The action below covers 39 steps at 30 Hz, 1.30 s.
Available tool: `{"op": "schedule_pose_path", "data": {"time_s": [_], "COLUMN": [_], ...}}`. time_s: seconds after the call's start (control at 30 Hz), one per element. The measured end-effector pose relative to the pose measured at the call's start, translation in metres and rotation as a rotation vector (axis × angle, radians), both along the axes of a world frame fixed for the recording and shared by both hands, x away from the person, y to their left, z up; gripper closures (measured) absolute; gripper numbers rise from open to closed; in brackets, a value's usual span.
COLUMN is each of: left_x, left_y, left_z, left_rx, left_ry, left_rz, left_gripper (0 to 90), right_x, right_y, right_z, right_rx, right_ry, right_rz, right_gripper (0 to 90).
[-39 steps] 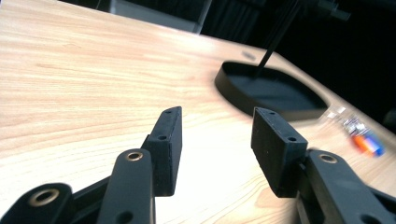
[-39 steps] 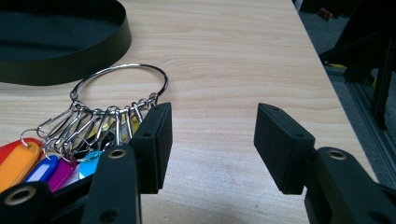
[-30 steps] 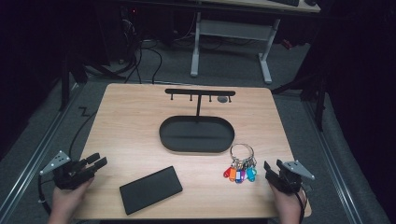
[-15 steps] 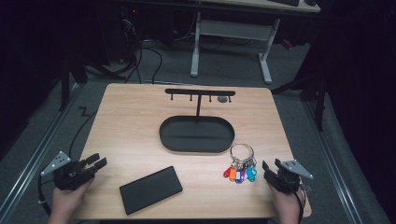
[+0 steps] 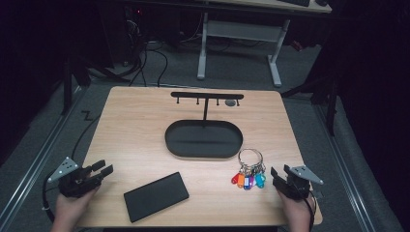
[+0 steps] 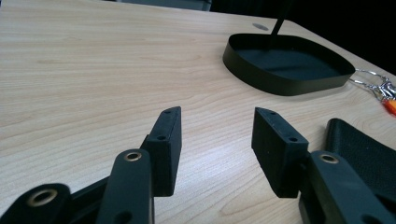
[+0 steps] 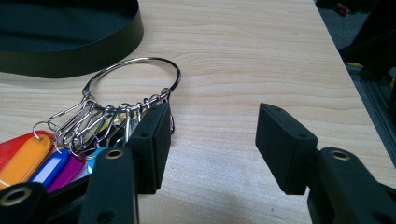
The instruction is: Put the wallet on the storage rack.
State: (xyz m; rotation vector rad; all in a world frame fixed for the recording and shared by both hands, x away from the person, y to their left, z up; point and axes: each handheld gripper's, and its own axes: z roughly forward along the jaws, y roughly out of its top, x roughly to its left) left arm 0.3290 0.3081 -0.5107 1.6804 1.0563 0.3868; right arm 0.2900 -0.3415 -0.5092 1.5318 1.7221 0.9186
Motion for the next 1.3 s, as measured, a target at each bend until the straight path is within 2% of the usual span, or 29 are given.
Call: {"op": "schedule_pose_path", "data": {"time_s": [0.5,0.8,1.0,1.17,1.3], "left_x": [-0.001,-0.004,-0.01,-0.012,-0.015], "left_y": [-0.016,-0.024,-0.034,-0.041,-0.047], "left_z": [-0.002,-0.002,-0.001,-0.002,-0.004], "left_rx": [0.137,0.181,0.235,0.243,0.229], "left_ry": [0.01,0.029,0.032,0.03,0.046], "left_rz": [-0.035,-0.057,-0.082,-0.109,-0.133], "left_gripper": [49.5,48.8,47.4,47.2,46.9], "right_x": [0.002,0.002,0.003,0.004,0.005], "right_y": [0.004,0.004,0.006,0.006,0.01], "right_z": [-0.002,-0.002,-0.003,-0.004,-0.003], "right_rx": [-0.01,-0.009,-0.013,-0.009,-0.023], "right_ry": [0.02,0.023,0.037,0.043,0.04], "right_rz": [0.033,0.039,0.05,0.057,0.068], "right_gripper": [44.5,43.9,43.7,43.4,43.4]}}
